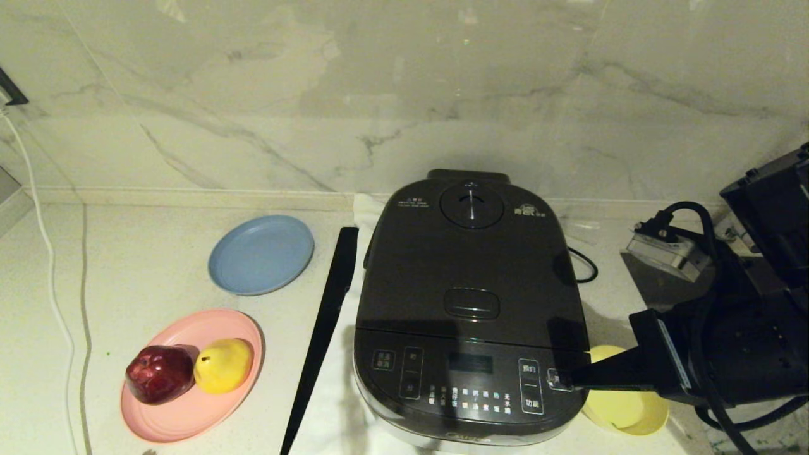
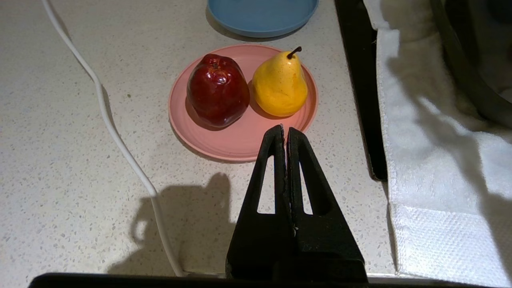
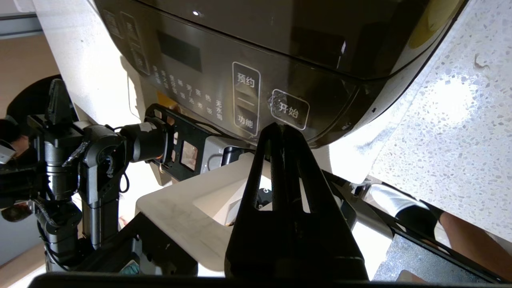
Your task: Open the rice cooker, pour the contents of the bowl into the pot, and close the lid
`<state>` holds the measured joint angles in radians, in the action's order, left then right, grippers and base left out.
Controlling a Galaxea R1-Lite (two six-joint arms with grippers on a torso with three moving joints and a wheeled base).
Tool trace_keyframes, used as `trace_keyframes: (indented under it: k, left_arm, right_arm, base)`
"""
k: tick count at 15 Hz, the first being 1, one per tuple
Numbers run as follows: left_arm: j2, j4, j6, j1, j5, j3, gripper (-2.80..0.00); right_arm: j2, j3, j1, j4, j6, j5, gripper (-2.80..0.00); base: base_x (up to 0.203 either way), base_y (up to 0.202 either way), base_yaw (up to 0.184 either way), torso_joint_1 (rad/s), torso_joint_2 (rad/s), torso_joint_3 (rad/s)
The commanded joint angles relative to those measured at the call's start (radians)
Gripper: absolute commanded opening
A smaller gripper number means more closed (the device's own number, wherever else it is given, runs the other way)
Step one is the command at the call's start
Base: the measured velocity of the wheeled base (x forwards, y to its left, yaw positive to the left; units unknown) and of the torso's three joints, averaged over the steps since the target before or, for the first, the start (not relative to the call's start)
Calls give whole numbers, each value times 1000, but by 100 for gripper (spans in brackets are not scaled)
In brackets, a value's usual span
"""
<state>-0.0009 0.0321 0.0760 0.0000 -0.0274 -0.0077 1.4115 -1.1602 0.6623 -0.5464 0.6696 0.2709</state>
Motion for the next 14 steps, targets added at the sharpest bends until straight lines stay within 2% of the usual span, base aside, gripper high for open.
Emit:
trace_keyframes:
  k: [1,4,14]
  left_arm:
    - [1,0,1,0,0,0,-280]
    - [1,0,1,0,0,0,-280]
    - [1,0,1,0,0,0,-280]
  right_arm:
    - [12,-2,0,2,5,2,-280]
    - [17,7,0,39,8,1,-280]
    - [52,13,0,40,8,1,-280]
  base:
    - [0,0,0,0,0,0]
    - [0,0,0,0,0,0]
    - [0,0,0,0,0,0]
